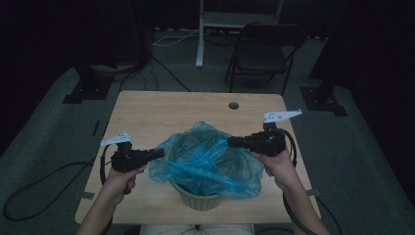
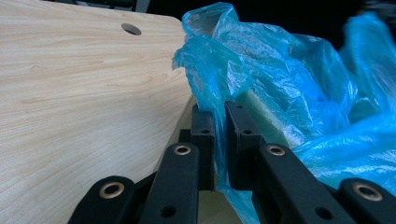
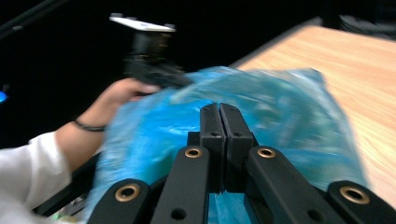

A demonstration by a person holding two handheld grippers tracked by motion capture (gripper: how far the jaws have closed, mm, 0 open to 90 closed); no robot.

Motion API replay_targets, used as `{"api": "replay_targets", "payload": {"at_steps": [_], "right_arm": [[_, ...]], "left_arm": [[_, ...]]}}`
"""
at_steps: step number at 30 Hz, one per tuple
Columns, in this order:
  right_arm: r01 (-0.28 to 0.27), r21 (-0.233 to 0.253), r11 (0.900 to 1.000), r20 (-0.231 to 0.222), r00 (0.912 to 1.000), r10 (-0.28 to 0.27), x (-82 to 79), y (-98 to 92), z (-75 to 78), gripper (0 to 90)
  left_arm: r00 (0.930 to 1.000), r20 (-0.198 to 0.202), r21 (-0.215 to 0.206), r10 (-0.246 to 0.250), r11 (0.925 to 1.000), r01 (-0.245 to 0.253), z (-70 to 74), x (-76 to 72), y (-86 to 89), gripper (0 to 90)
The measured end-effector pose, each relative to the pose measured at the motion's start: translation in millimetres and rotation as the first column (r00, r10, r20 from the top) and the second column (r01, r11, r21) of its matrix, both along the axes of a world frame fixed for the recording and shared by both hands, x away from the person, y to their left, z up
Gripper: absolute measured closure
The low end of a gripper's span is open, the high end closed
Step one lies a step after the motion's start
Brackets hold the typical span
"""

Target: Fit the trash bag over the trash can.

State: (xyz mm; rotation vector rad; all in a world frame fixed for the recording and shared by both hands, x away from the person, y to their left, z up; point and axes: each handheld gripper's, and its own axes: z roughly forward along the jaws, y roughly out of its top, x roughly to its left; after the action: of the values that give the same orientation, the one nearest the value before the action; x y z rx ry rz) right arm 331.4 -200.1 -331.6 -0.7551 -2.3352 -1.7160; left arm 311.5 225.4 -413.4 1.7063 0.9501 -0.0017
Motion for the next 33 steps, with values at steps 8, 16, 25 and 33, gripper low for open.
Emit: {"api": "replay_targets", "payload": {"at_steps": [8,16,25,33], "right_arm": [[-0.191,0.106,0.976,0.024,0.9816,0.189,-55.0,14.7,-2.9,89.6],[-0.338,0.118,0.934,-0.060,0.9363,0.346,-93.0,40.8,-39.2,89.7],[-0.275,0.004,0.961,-0.204,0.9410,0.270,-111.6,33.9,-97.5,89.7],[-0.141,-0.075,0.987,-0.258,0.9590,0.118,-114.7,21.9,-132.0,89.8]], "left_arm": [[0.9996,0.023,0.042,0.015,0.9990,-0.015,0.5,-3.1,-3.6,83.7],[0.9996,0.017,0.006,0.021,0.9997,-0.022,2.9,-4.9,1.9,83.1],[1.0000,-0.002,0.011,0.009,0.9999,-0.009,-2.1,-6.5,3.8,87.8],[0.9989,-0.028,-0.030,-0.038,0.9989,0.037,-7.6,-8.2,-2.2,84.5]]}}
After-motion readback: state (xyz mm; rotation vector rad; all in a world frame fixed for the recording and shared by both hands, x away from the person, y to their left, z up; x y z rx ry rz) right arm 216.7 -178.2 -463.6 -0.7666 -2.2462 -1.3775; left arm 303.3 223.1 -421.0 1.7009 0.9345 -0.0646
